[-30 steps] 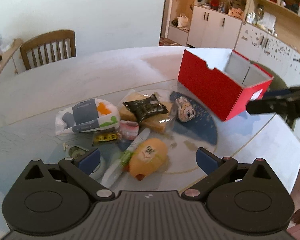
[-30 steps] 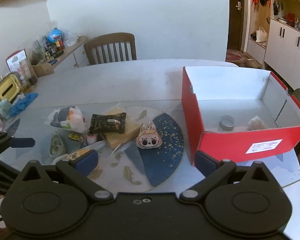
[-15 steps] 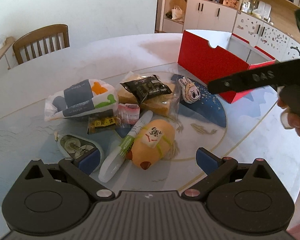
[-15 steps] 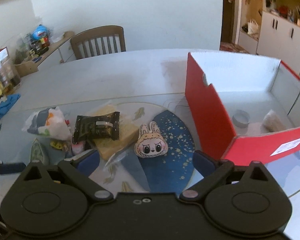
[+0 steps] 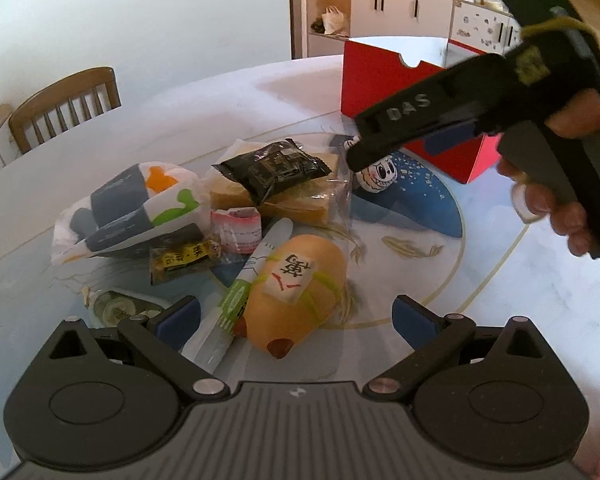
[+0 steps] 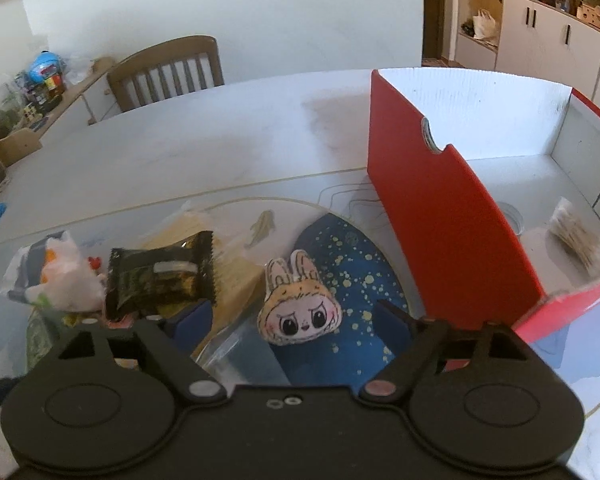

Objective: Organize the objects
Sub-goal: 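Withdraw both tools from the box back over the table items, then grasp the yellow squishy toy with the left tool while the right tool grasps the bunny plush, then carry the yellow toy and bunny plush with both tools into the red box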

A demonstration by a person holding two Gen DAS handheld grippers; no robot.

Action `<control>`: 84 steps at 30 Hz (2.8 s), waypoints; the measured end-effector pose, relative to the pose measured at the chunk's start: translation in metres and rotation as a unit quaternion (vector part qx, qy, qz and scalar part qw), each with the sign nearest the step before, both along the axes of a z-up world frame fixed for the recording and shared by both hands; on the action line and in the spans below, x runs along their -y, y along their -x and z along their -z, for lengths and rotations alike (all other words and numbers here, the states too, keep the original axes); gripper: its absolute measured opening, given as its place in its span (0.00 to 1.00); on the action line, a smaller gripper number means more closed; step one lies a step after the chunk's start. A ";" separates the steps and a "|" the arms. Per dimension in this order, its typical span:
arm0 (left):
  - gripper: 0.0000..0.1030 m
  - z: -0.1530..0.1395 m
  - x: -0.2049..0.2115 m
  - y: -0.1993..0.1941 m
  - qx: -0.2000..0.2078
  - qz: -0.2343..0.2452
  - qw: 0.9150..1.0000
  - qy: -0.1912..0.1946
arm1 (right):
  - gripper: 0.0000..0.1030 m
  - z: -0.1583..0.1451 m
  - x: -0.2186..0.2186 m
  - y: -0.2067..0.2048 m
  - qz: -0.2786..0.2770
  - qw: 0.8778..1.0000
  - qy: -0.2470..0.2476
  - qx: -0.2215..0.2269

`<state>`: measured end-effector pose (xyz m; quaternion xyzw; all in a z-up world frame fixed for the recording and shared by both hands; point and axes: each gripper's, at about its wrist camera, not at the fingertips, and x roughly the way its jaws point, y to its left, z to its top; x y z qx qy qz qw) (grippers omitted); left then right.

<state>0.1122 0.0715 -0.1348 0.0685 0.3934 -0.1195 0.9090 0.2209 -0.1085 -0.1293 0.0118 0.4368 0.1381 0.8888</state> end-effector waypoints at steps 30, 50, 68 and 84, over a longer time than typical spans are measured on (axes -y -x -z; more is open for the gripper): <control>0.51 0.003 0.006 -0.013 0.006 -0.013 1.000 -0.008 | 0.38 0.006 0.005 -0.012 -0.008 0.999 -0.024 -0.022; 0.49 -0.021 0.011 -0.005 -0.009 -0.026 0.999 0.018 | 0.29 -0.032 0.032 0.038 -0.042 0.999 -0.017 -0.026; 0.49 -0.081 0.038 -0.010 0.014 -0.019 0.999 0.046 | 0.30 -0.101 0.084 0.058 -0.053 0.998 -0.042 -0.004; 0.49 -0.120 0.114 -0.046 0.039 0.042 0.997 0.047 | 0.30 -0.122 0.145 0.029 -0.030 0.998 -0.042 0.026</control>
